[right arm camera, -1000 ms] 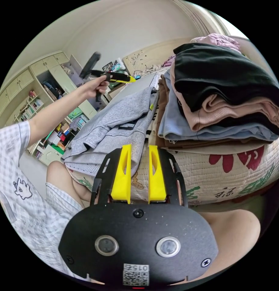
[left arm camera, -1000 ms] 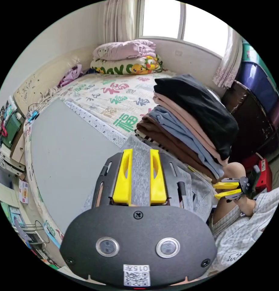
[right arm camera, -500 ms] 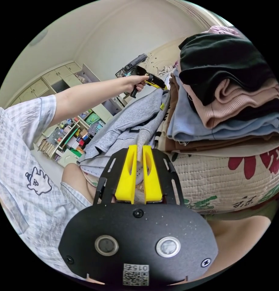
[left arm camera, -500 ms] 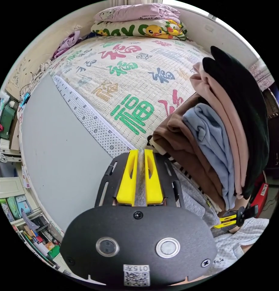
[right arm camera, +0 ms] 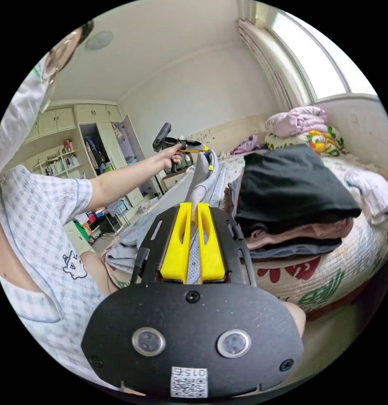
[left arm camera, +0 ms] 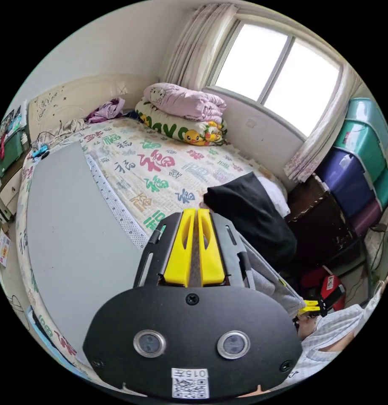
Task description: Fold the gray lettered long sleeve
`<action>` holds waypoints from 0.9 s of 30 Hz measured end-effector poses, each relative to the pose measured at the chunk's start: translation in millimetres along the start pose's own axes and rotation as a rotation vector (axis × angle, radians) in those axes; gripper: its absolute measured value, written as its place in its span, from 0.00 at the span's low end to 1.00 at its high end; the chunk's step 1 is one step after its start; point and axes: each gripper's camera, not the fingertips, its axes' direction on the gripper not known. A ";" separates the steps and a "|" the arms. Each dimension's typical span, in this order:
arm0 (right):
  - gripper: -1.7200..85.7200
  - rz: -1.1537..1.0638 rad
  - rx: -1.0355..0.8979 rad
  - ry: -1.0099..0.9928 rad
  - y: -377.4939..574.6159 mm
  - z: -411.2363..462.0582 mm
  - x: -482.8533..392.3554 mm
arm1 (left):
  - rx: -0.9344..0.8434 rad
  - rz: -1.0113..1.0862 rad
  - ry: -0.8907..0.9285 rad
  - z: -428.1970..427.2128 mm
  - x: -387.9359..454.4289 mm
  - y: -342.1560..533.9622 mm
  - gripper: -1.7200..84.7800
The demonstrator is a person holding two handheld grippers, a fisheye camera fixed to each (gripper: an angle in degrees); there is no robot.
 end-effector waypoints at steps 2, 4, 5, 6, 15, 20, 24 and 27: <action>0.03 -0.116 0.002 -0.075 -5.1 -7.3 -23.1 | 0.078 -0.018 0.074 -45.6 -11.6 11.0 0.02; 0.03 -0.241 -0.049 -0.175 -5.1 6.2 -52.3 | 0.152 -0.039 0.116 -103.9 -38.4 40.3 0.02; 0.04 -0.308 -0.084 -0.241 0.6 24.9 -71.9 | 0.163 -0.051 0.114 -117.0 -47.3 49.8 0.02; 0.04 -0.333 -0.109 -0.278 4.8 37.3 -81.4 | 0.179 -0.079 0.103 -141.1 -67.4 71.0 0.03; 0.04 -0.462 -0.618 -0.492 160.8 258.5 -181.6 | 0.289 -0.546 0.068 -227.2 -241.0 300.7 0.11; 0.04 -0.440 -0.691 -0.492 176.0 278.3 -164.9 | 0.215 -0.627 0.084 -212.4 -256.6 335.2 0.17; 0.04 -0.424 -0.731 -0.504 173.0 288.1 -159.5 | 0.109 -0.552 0.045 -190.7 -248.6 288.9 0.14; 0.04 -0.461 -0.751 -0.449 176.4 291.6 -170.4 | 0.036 -0.493 -0.049 -173.4 -235.8 265.8 0.11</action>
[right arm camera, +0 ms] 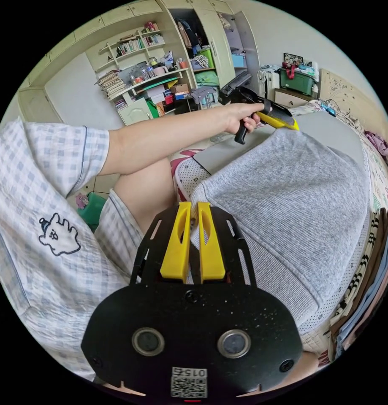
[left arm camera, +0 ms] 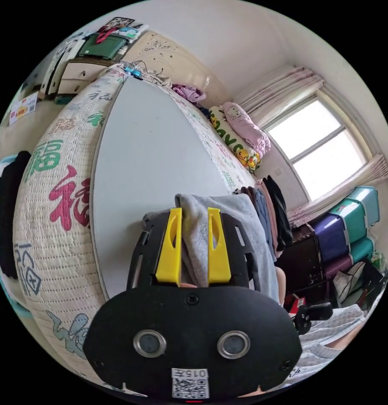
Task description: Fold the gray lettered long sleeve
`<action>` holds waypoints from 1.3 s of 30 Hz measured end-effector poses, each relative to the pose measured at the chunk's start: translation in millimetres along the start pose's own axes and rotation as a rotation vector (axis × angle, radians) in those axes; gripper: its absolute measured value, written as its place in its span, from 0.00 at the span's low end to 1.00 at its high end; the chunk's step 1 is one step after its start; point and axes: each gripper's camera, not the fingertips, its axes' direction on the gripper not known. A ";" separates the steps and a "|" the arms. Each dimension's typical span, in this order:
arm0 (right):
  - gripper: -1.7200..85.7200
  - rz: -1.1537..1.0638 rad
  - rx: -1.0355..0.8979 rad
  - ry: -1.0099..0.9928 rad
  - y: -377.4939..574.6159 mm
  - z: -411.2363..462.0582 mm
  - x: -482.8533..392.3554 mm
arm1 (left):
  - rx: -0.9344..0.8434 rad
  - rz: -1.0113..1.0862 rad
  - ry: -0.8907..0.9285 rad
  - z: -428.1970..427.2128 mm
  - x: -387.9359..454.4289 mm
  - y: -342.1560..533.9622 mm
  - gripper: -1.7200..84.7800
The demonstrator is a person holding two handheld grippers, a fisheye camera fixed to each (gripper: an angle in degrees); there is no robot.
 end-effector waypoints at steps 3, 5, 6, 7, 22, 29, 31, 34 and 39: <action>0.05 0.001 -0.009 0.025 -2.6 0.9 -6.5 | 0.026 0.010 -0.017 -1.3 6.1 1.0 0.06; 0.05 0.005 0.013 0.019 -7.1 -5.6 -10.0 | 0.113 -0.016 0.044 -19.8 6.7 4.9 0.05; 0.05 0.016 0.029 0.002 -12.5 -8.6 -12.8 | 0.156 -0.013 0.055 -32.7 11.2 6.4 0.05; 0.05 0.017 0.033 -0.005 -15.9 -8.8 -14.9 | 0.178 0.017 0.025 -42.5 20.2 6.7 0.04; 0.07 0.078 -0.044 -0.085 -99.3 51.8 -46.8 | 0.032 0.133 -0.385 -12.1 57.1 6.8 0.07; 0.07 0.005 -0.031 -0.195 -126.8 -24.0 -103.9 | 0.038 0.137 -0.439 -47.6 77.6 13.2 0.09; 0.06 0.002 0.027 -0.178 -132.4 -57.9 -115.6 | 0.024 0.202 -0.400 -58.8 96.3 20.3 0.09; 0.05 0.054 0.137 0.009 -140.4 -110.5 -122.9 | 0.017 0.238 -0.266 -63.6 106.4 25.2 0.09; 0.02 0.176 -0.015 0.181 -160.2 -102.1 -110.7 | -0.022 0.145 -0.172 -49.1 84.6 18.9 0.08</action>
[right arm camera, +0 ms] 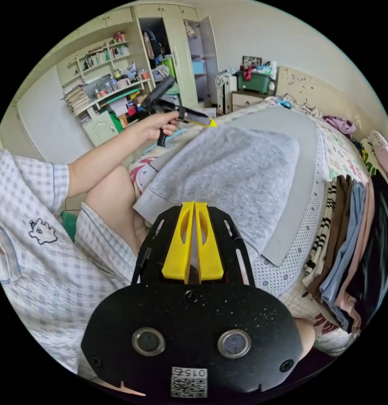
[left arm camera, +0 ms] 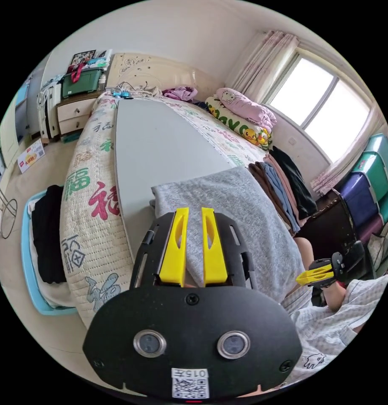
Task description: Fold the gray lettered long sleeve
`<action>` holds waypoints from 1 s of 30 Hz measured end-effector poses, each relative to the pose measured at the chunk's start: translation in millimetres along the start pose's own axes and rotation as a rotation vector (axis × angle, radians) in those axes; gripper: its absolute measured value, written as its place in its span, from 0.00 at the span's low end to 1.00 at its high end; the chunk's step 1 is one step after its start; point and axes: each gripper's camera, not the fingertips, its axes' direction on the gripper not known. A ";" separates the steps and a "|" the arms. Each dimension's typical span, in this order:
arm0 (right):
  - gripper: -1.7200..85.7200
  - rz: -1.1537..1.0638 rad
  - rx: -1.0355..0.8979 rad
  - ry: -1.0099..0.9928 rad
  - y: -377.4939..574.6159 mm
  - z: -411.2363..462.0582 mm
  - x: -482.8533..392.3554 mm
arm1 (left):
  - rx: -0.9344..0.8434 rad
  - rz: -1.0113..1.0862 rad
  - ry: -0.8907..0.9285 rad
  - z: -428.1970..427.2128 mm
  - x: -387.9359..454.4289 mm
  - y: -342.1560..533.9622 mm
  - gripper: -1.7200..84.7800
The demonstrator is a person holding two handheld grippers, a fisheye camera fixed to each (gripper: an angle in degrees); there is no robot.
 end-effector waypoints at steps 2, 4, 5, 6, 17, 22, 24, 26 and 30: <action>0.02 0.019 -0.025 0.015 -7.9 5.6 -12.0 | -0.049 -0.020 -0.025 12.4 -9.0 -1.2 0.07; 0.01 0.047 -0.037 -0.019 -21.9 -7.3 -20.4 | -0.073 -0.002 -0.023 21.6 -14.7 -1.1 0.06; 0.01 0.059 -0.059 -0.056 -33.9 -19.0 -24.9 | -0.065 -0.012 -0.012 19.8 -16.7 -1.4 0.06; 0.01 0.066 -0.064 -0.085 -39.8 -26.4 -26.0 | -0.058 -0.033 0.018 15.0 -21.2 -3.2 0.06; 0.21 0.431 0.368 -0.242 -144.4 -179.6 75.7 | 0.017 -0.089 0.041 -4.9 -75.1 -15.2 0.20; 0.22 0.449 0.289 -0.263 -214.9 -171.2 79.9 | -0.024 0.002 0.044 8.9 -85.9 -22.0 0.22; 0.22 0.450 0.226 -0.255 -248.2 -164.0 77.3 | -0.017 -0.009 0.083 8.8 -94.6 -23.8 0.22; 0.23 0.467 0.189 -0.277 -268.9 -159.4 75.7 | -0.020 -0.017 0.110 8.8 -102.1 -25.9 0.22; 0.22 0.469 0.106 -0.262 -293.7 -165.8 63.1 | -0.048 -0.038 0.190 11.3 -116.8 -32.3 0.21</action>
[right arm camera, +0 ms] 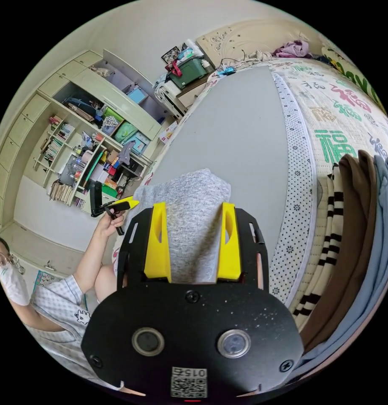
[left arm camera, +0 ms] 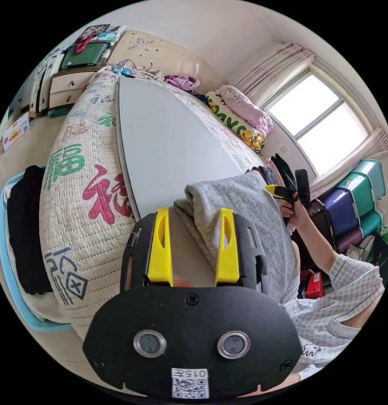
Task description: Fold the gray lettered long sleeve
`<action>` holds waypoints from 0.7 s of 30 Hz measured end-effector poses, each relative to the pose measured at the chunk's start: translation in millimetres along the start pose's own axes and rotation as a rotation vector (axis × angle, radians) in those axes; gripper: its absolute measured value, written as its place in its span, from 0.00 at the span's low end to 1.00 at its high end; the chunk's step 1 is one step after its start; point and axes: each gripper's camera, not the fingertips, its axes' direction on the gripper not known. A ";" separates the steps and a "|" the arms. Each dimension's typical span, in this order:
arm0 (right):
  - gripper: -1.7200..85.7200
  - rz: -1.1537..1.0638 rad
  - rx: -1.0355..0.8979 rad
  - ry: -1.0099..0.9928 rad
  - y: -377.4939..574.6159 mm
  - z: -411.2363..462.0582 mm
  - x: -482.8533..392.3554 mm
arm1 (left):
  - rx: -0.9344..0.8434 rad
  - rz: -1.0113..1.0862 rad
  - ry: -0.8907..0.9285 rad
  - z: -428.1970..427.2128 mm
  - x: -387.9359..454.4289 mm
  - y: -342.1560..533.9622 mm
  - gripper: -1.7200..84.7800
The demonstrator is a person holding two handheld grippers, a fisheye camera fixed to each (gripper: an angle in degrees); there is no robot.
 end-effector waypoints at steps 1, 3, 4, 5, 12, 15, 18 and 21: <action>0.22 -0.006 -0.016 -0.005 0.6 -4.3 -7.5 | -0.007 -0.003 0.016 0.7 -3.2 -2.2 0.21; 0.21 0.000 -0.047 -0.037 4.7 -17.0 -16.1 | -0.003 -0.019 0.036 0.8 -9.2 -3.8 0.20; 0.21 0.005 -0.055 -0.051 6.0 -20.7 -17.0 | 0.008 -0.038 0.052 0.8 -14.5 -3.5 0.20; 0.21 0.014 -0.066 -0.080 9.5 -29.2 -17.8 | 0.013 -0.050 0.063 0.8 -17.6 -3.0 0.20; 0.23 0.039 -0.057 -0.124 46.4 -45.9 -30.2 | 0.057 -0.143 0.177 0.4 -49.8 10.5 0.17; 0.24 0.064 -0.105 -0.174 69.8 -22.5 -45.7 | 0.065 -0.179 0.219 6.3 -58.6 17.2 0.15; 0.24 0.082 -0.103 -0.177 92.0 -12.7 -50.0 | 0.061 -0.203 0.247 11.1 -66.2 25.8 0.14; 0.18 0.124 -0.063 -0.245 143.6 -8.8 -50.7 | 0.089 -0.170 0.284 7.9 -68.2 38.3 0.12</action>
